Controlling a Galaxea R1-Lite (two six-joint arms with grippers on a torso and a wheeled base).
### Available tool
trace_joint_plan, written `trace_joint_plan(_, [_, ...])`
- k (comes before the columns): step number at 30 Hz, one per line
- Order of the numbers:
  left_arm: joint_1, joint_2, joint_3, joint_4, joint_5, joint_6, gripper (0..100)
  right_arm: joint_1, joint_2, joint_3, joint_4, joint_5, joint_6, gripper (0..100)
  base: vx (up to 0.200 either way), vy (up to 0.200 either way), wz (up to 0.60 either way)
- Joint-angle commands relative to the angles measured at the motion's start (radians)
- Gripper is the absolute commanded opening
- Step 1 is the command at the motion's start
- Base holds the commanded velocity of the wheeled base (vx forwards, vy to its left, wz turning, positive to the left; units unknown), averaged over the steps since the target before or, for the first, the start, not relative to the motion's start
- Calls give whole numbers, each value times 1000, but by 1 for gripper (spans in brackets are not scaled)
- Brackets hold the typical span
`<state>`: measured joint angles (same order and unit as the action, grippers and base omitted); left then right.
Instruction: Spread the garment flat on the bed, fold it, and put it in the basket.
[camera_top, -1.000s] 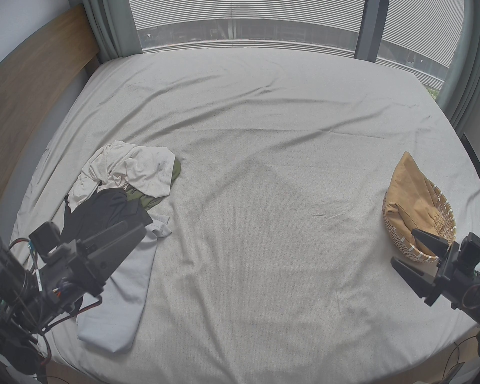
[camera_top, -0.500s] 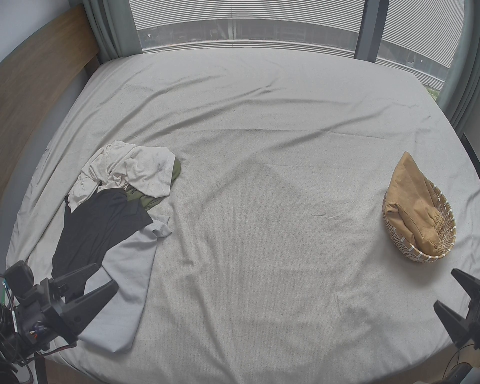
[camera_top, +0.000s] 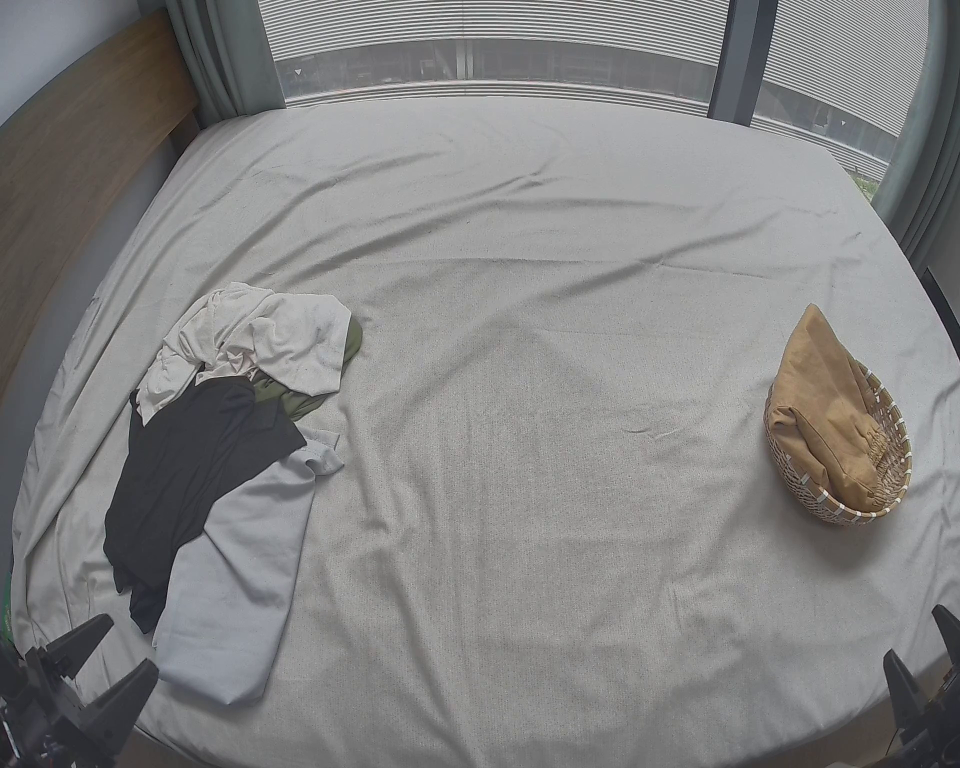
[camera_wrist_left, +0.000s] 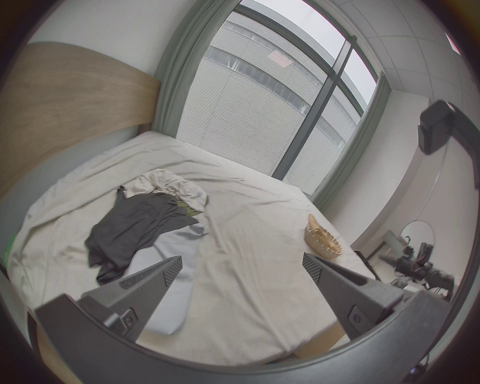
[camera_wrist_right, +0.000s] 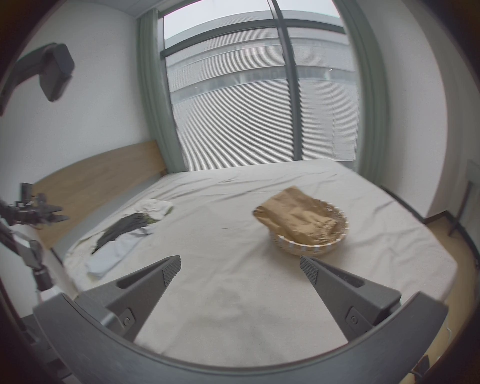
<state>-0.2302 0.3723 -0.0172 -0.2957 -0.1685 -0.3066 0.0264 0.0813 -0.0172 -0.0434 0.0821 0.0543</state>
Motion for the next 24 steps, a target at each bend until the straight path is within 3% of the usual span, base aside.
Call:
trace_joint_plan(1, [114, -283, 17, 208, 30, 84, 100, -23, -69, 16, 53, -101, -44, 100, 0, 0, 0])
trace_joint_plan(6, [143, -280, 17, 221, 112, 118, 100, -23, -71, 17, 46, -99, -39, 100, 0, 0, 0])
trace_joint_plan(11, [244, -372, 17, 225, 103, 181, 100, -25, -71, 17, 48, -97, -45, 100, 0, 0, 0])
trace_joint_plan(17, [239, -368, 17, 230, 213, 208, 100, -23, -71, 17, 48, -97, -44, 100, 0, 0, 0])
trace_joint_plan(24, [238, -368, 17, 231, 225, 353, 100, -23, -71, 17, 48, -91, -45, 100, 0, 0, 0])
